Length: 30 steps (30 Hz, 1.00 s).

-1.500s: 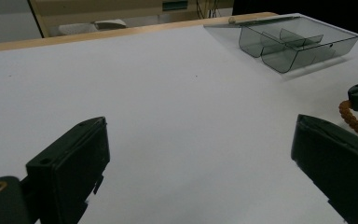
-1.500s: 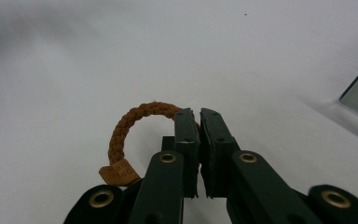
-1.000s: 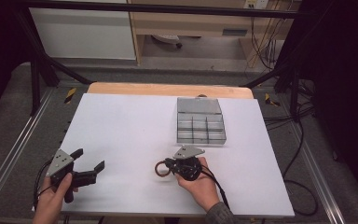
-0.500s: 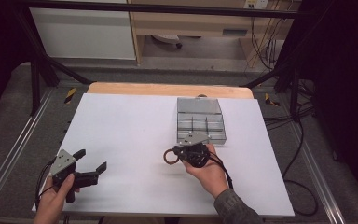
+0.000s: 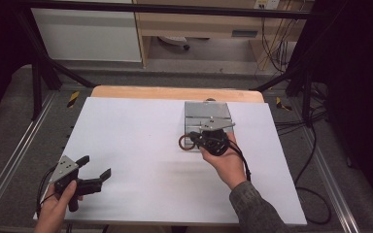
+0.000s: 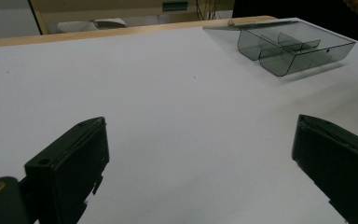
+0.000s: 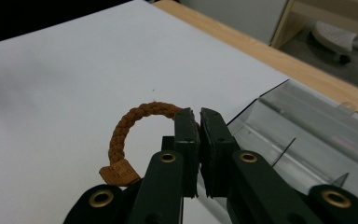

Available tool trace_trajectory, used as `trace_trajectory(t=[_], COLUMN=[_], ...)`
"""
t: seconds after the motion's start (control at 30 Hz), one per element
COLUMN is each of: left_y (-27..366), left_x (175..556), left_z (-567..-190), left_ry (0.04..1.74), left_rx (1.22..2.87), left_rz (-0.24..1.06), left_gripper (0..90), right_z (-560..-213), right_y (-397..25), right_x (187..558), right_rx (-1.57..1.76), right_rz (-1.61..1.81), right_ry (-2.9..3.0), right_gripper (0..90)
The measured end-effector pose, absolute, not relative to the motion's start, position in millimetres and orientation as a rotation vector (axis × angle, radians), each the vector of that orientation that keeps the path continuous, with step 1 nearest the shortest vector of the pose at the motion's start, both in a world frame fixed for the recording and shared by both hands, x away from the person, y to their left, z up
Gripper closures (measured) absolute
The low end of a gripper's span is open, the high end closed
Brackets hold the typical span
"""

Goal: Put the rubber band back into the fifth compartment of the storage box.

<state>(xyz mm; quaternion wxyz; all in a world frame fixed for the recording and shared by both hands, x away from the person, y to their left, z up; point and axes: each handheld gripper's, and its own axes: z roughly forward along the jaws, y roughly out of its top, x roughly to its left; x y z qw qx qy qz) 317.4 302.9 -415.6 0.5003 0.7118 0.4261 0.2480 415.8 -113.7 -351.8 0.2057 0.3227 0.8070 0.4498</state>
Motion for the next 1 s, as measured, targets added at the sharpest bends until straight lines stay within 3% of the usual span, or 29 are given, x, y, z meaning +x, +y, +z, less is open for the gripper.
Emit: trace_trajectory(t=[0.43, 1.0], left_y=[302.0, 302.3], left_x=[317.1, 317.8], left_z=[-415.2, -416.5], left_ry=[1.02, 1.029], left_rx=[1.734, 1.75], left_rz=[0.607, 0.614], left_gripper=[3.9, 4.0], right_z=[-320.6, -321.5], right_y=[-131.6, -160.5], right_x=[433.2, 464.1], right_rx=[0.928, 1.026], right_rz=[1.252, 1.142], right_ry=[2.142, 2.109], right_gripper=[85.9, 85.9])
